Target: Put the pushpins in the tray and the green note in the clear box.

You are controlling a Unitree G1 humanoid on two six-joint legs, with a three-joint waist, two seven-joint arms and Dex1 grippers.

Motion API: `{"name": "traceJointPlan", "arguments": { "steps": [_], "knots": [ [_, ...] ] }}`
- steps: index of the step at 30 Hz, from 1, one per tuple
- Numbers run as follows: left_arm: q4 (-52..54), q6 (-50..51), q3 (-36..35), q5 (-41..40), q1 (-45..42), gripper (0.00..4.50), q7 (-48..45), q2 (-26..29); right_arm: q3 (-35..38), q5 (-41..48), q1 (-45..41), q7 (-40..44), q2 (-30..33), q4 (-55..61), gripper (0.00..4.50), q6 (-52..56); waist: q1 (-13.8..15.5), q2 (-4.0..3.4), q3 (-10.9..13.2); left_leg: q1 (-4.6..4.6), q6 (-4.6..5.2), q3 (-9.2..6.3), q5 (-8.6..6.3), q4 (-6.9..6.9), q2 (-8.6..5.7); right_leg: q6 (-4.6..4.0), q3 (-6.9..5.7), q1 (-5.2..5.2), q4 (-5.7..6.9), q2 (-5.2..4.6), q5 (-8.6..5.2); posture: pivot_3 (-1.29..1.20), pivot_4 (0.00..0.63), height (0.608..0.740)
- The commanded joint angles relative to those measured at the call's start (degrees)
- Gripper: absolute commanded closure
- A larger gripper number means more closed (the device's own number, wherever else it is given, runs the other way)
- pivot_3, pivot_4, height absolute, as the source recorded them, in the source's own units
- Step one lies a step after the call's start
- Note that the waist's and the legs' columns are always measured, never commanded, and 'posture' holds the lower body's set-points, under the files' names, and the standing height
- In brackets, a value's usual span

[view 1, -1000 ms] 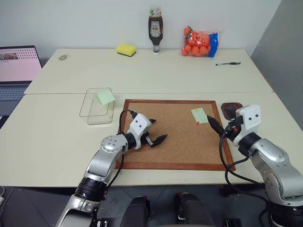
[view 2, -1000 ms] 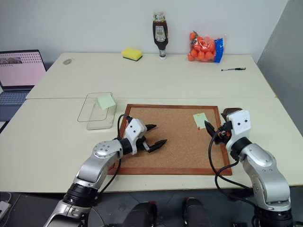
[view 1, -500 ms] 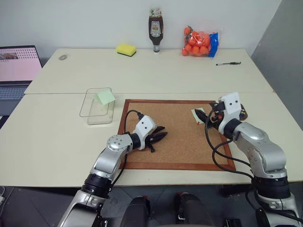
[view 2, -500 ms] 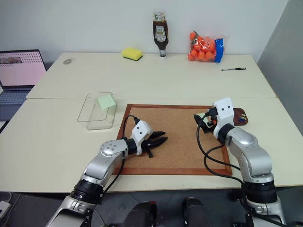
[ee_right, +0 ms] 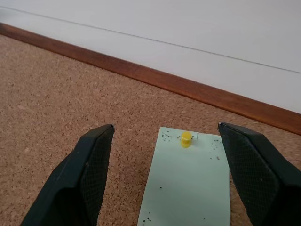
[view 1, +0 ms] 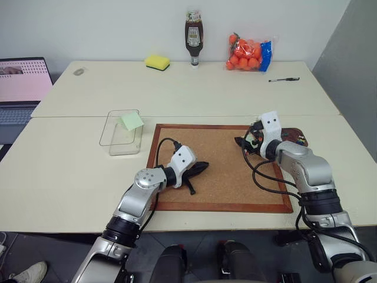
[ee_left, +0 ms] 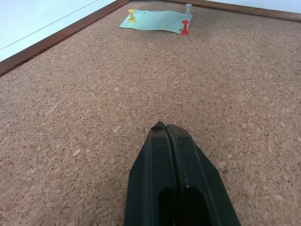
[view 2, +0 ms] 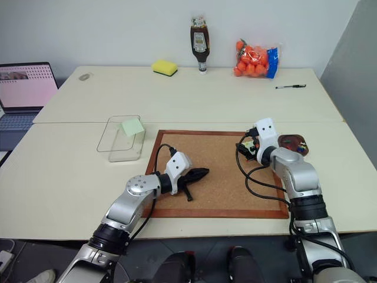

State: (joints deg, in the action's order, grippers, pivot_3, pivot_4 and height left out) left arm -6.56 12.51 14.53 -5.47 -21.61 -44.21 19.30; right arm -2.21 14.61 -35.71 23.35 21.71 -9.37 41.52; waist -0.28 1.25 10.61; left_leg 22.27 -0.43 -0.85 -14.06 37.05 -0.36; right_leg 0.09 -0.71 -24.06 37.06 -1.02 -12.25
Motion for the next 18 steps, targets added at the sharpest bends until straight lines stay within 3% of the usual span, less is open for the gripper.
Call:
{"name": "traceJointPlan", "arguments": {
  "steps": [1,7,10,18],
  "knots": [
    [-0.06,1.48,1.32,1.35,1.01,4.49,0.48,-0.07,-0.49,-1.73,-2.77,1.69,0.19,-3.22,0.76,-3.59,-0.01,0.0,0.0,-0.01,0.0,-0.01,0.0,0.0,0.0,0.0,-0.01,0.0,0.0,0.0,0.0,0.0,0.15,0.74],
    [0.81,2.08,1.42,1.14,1.62,4.49,0.75,-0.13,-0.42,-3.03,-4.69,2.86,0.22,-7.56,0.76,-5.53,-0.02,-0.01,0.0,0.0,0.0,-0.01,0.0,-0.01,0.01,0.0,0.01,0.0,0.0,0.0,0.0,0.0,0.15,0.74],
    [1.28,2.32,1.62,1.07,1.89,4.5,0.87,-0.16,-0.22,-3.56,-4.9,2.82,0.37,-8.16,1.2,-6.04,-0.03,-0.01,0.0,0.0,0.0,0.0,0.0,-0.01,0.01,0.0,0.01,0.0,0.0,-0.01,0.0,0.0,0.15,0.74],
    [1.54,2.51,1.92,1.32,1.95,4.5,1.12,-0.36,-0.24,-5.11,-4.87,2.59,0.03,-9.22,2.9,-6.85,-0.02,-0.01,-0.01,0.0,0.0,0.0,0.0,-0.02,0.01,0.0,0.02,0.0,-0.02,-0.01,0.0,0.0,0.15,0.74]
  ]
}}
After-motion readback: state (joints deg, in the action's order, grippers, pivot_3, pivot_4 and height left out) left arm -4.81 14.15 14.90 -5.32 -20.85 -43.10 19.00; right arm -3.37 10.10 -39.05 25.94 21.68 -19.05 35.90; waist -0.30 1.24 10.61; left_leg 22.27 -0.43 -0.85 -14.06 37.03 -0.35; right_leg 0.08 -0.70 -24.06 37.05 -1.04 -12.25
